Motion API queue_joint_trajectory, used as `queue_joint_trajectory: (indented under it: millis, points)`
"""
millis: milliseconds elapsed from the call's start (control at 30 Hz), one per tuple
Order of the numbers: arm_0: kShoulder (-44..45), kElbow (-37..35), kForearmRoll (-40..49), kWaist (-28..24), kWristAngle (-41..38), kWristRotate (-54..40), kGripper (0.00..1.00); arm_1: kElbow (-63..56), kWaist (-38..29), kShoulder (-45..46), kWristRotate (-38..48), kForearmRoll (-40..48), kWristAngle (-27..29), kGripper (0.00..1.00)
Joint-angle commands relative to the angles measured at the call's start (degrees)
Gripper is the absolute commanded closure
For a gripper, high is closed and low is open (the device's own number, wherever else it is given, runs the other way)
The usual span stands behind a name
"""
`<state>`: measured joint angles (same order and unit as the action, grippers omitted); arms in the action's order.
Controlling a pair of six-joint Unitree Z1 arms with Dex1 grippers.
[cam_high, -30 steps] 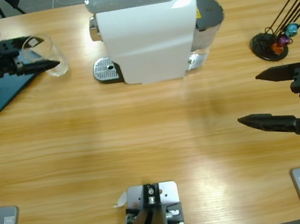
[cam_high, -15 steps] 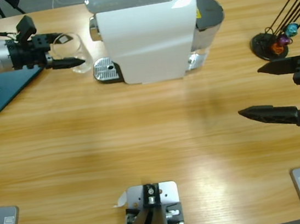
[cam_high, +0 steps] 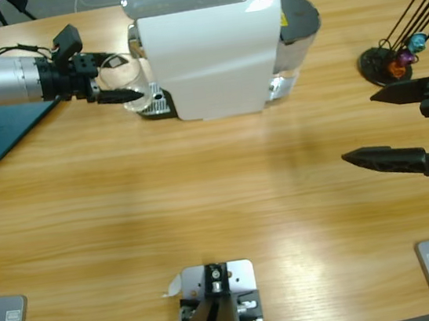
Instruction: Pour coffee
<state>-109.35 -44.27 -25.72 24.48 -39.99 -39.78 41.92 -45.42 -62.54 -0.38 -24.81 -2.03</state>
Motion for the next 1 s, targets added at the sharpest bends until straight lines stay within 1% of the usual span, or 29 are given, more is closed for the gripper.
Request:
queue_joint_trajectory:
  millis: [33,267,500,733,1000]
  points:
    - [-3.2,-3.3,4.9,1.5,2.0,0.6,1.0,-0.7,1.6,0.8,-0.8,0.1,0.3,0.0]
    - [-3.2,-4.1,6.3,2.0,2.0,0.6,1.0,-0.7,1.7,0.8,-0.8,0.1,0.3,0.0]
    - [-3.4,-4.2,6.6,3.5,4.5,0.6,1.0,-0.7,1.7,0.6,-0.8,0.1,0.3,0.0]
    - [-4.1,-7.4,11.3,4.0,4.9,0.6,1.0,-0.7,1.8,0.2,-0.8,0.1,0.4,0.0]
    - [-4.1,-7.6,11.6,4.3,5.3,0.6,1.0,-0.7,1.8,0.3,-0.8,0.1,0.5,0.0]
